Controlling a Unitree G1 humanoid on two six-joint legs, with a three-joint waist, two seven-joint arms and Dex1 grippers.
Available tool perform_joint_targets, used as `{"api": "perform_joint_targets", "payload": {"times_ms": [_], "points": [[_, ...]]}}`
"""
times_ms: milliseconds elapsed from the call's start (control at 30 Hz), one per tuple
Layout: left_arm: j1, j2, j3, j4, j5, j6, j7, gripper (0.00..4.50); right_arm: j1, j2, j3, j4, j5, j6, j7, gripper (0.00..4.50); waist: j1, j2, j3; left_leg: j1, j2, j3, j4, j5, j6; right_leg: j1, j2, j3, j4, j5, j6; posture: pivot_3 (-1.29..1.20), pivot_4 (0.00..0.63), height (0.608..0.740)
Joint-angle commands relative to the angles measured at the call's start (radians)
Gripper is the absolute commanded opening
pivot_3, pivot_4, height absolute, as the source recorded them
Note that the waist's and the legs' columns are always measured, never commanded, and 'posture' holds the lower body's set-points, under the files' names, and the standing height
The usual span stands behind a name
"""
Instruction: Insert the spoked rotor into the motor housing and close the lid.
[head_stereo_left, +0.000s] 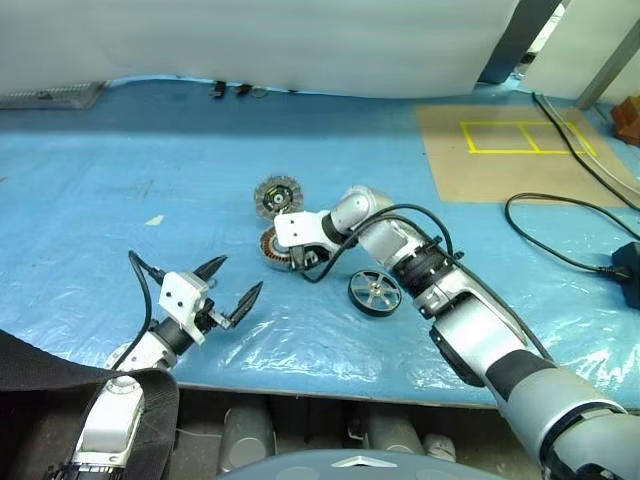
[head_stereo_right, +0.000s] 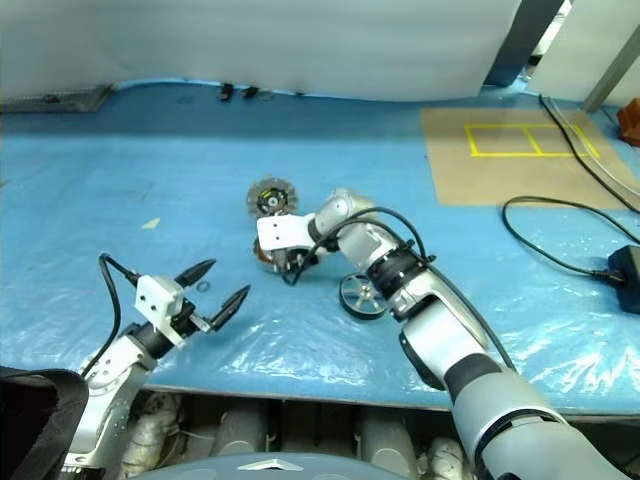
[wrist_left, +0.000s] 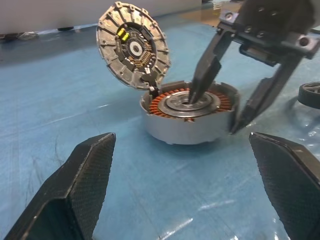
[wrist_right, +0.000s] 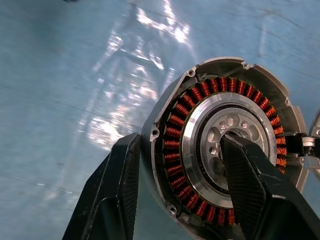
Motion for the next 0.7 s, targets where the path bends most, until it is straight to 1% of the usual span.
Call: {"api": "perform_joint_targets", "payload": {"times_ms": [33,133,167,233,367,433,467,567,600,700], "points": [[0.029,0.021,0.039,-0.048,-0.018,-0.004,-0.011,4.50,0.088,-0.003,0.079,-0.145,0.018,0.107,0.067,2.13,-0.001,0.000,0.000,0.001,0.000,0.000,0.000,0.000,0.000,0.000,0.000,0.000,0.000,0.000,0.000,0.00,0.150,0.740],[0.040,0.030,0.038,-0.047,-0.012,-0.007,-0.020,4.50,0.138,-0.011,0.111,-0.218,0.016,0.165,0.067,2.13,0.000,-0.001,0.000,0.004,0.000,0.000,0.000,0.000,0.000,0.002,0.000,0.001,0.000,-0.001,0.001,0.00,0.150,0.740],[0.038,0.032,0.039,-0.042,-0.010,-0.009,-0.022,4.50,0.141,-0.009,0.111,-0.220,0.020,0.177,0.060,2.13,0.000,-0.001,-0.001,0.005,0.000,0.001,-0.001,0.000,-0.001,0.003,0.000,0.002,0.000,-0.003,0.004,0.00,0.150,0.740],[0.033,0.034,0.040,-0.033,-0.005,-0.012,-0.024,4.50,0.140,-0.004,0.110,-0.213,0.023,0.180,0.039,2.13,0.000,-0.001,-0.001,0.008,-0.001,0.001,-0.002,-0.001,-0.001,0.004,0.000,0.004,0.000,-0.004,0.007,0.00,0.150,0.740],[0.015,0.031,0.036,-0.016,-0.003,-0.014,-0.026,4.50,0.126,0.000,0.101,-0.182,0.024,0.126,-0.006,2.13,-0.001,-0.002,-0.001,0.015,-0.002,0.004,-0.006,-0.001,-0.001,0.006,0.000,0.007,0.000,-0.005,0.008,0.00,0.150,0.740],[-0.007,0.032,0.037,0.014,0.008,-0.024,-0.026,4.50,0.126,-0.003,0.087,-0.187,0.034,0.109,-0.023,2.87,-0.002,-0.002,-0.001,0.015,-0.002,0.004,-0.007,-0.001,-0.001,0.006,0.000,0.008,0.000,-0.005,0.008,0.00,0.150,0.740],[-0.018,0.032,0.040,0.028,0.010,-0.028,-0.028,4.50,0.125,-0.005,0.078,-0.195,0.038,0.107,-0.034,3.13,-0.002,-0.002,-0.001,0.015,-0.002,0.004,-0.007,-0.001,-0.001,0.005,0.001,0.008,0.000,-0.004,0.008,0.00,0.150,0.740],[-0.046,0.030,0.045,0.051,-0.001,-0.030,-0.036,4.50,0.111,-0.015,0.056,-0.220,0.054,0.115,-0.048,4.14,-0.001,-0.002,-0.001,0.013,-0.002,0.005,-0.007,-0.001,-0.001,0.003,0.001,0.008,0.000,-0.004,0.006,0.00,0.150,0.740],[-0.058,0.031,0.042,0.063,-0.002,-0.034,-0.044,4.50,0.108,-0.027,0.047,-0.248,0.064,0.119,-0.042,4.14,0.000,-0.002,-0.001,0.012,-0.002,0.006,-0.007,-0.001,-0.001,0.003,0.001,0.008,0.000,-0.002,0.003,0.00,0.150,0.740],[-0.092,0.028,0.046,0.093,-0.018,-0.046,-0.061,4.50,0.105,-0.065,0.028,-0.328,0.087,0.132,-0.032,4.14,0.004,-0.003,-0.001,0.011,-0.003,0.007,-0.007,-0.001,-0.001,0.003,0.000,0.009,-0.001,-0.001,0.002,0.00,0.150,0.740]]}}
